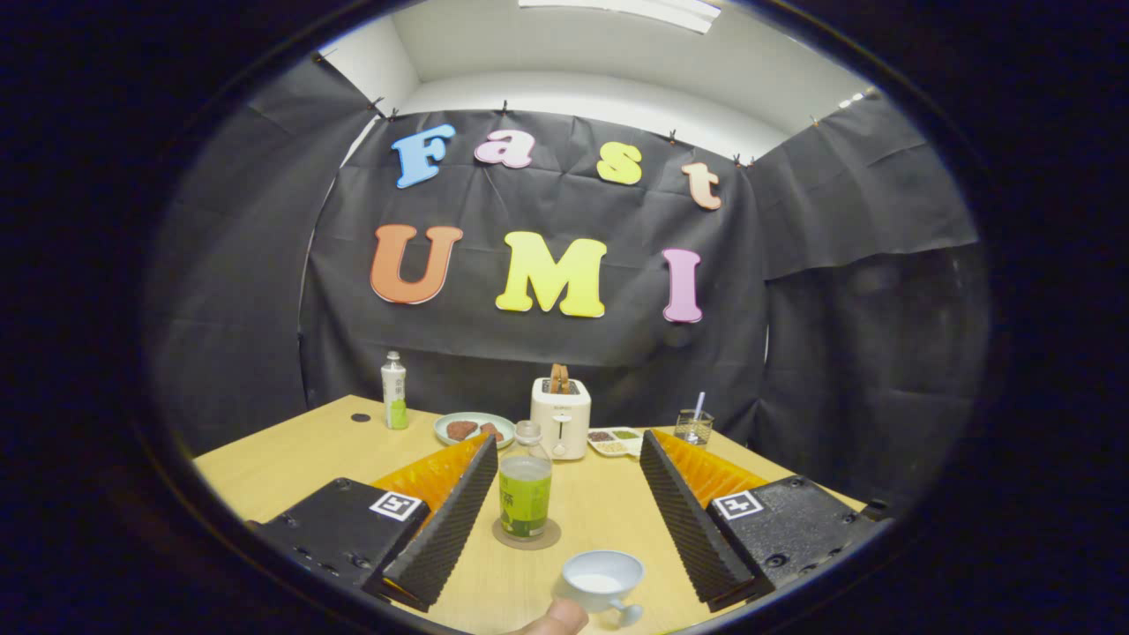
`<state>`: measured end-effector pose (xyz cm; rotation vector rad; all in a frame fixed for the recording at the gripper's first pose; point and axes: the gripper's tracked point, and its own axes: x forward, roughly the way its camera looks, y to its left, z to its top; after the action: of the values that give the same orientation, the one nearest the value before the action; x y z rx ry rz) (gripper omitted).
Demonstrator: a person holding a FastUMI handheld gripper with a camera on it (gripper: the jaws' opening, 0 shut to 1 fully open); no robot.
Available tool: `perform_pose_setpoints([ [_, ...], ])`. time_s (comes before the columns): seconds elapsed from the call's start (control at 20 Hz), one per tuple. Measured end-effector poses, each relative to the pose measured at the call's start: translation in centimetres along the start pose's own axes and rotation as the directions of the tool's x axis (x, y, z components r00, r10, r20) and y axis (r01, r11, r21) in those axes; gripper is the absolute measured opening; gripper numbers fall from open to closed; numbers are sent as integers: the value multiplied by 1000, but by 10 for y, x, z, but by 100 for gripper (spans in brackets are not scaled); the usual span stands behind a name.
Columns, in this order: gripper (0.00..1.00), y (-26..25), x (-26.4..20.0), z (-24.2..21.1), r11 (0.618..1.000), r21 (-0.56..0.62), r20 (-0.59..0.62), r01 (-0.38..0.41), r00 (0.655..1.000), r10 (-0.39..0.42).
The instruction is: Take the bottle from table, then pour the juice into the cup, finally place the bottle on the coaster
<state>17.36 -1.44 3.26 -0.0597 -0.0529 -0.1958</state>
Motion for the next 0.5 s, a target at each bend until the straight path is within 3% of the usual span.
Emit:
perform_pose_setpoints([
  [0.2, 100, -25, -40, -6, 999, -35, -11, 21, 1000, -22],
  [0.5, 100, -38, -86, -6, 998, 35, -19, -50, 999, 51],
])
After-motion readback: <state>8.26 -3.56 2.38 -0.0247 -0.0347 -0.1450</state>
